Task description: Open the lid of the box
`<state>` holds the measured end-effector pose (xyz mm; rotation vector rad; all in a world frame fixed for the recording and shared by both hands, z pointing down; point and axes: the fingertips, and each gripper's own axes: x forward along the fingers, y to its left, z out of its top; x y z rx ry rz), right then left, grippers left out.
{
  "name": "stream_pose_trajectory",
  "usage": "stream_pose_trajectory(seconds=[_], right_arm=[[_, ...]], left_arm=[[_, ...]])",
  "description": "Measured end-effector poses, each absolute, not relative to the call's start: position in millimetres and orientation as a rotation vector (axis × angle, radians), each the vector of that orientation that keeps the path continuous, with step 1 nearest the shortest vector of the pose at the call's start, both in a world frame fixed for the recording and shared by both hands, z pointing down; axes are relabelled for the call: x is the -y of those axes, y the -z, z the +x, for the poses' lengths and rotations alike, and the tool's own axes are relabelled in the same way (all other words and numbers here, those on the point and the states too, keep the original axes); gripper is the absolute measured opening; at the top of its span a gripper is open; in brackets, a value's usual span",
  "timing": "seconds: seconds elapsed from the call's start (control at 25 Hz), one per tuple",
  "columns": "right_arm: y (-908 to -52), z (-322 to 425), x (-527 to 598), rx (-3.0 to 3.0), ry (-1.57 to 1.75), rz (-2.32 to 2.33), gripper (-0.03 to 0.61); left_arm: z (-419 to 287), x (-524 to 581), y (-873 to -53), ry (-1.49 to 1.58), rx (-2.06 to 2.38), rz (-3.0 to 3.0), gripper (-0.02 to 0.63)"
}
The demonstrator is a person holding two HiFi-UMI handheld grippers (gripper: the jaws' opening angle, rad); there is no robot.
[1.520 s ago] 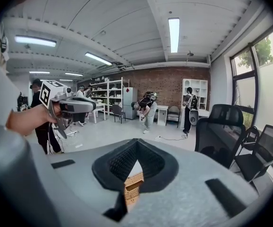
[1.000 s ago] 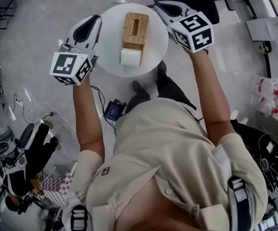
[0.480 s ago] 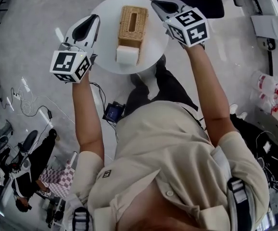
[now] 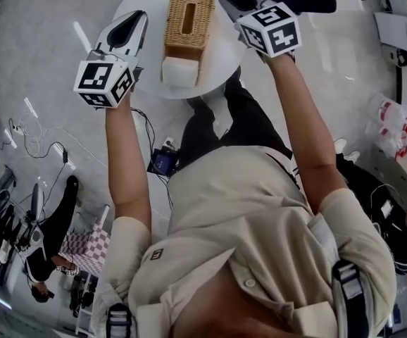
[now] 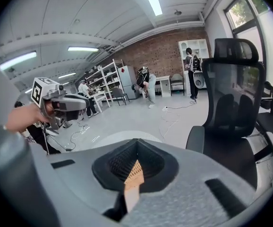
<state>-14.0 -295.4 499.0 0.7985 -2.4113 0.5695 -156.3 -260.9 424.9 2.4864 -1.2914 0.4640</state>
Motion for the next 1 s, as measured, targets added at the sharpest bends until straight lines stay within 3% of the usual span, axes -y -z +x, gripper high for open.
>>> stream_pose_trajectory(seconds=[0.68, 1.0], right_arm=[[-610, -34, 293, 2.318, -0.783, 0.761, -0.005], [-634, -44, 280, 2.316, -0.935, 0.745, 0.069]], left_arm=[[-168, 273, -543, -0.566, 1.224, 2.348, 0.023], [-169, 267, -582, -0.604, 1.184, 2.292, 0.023]])
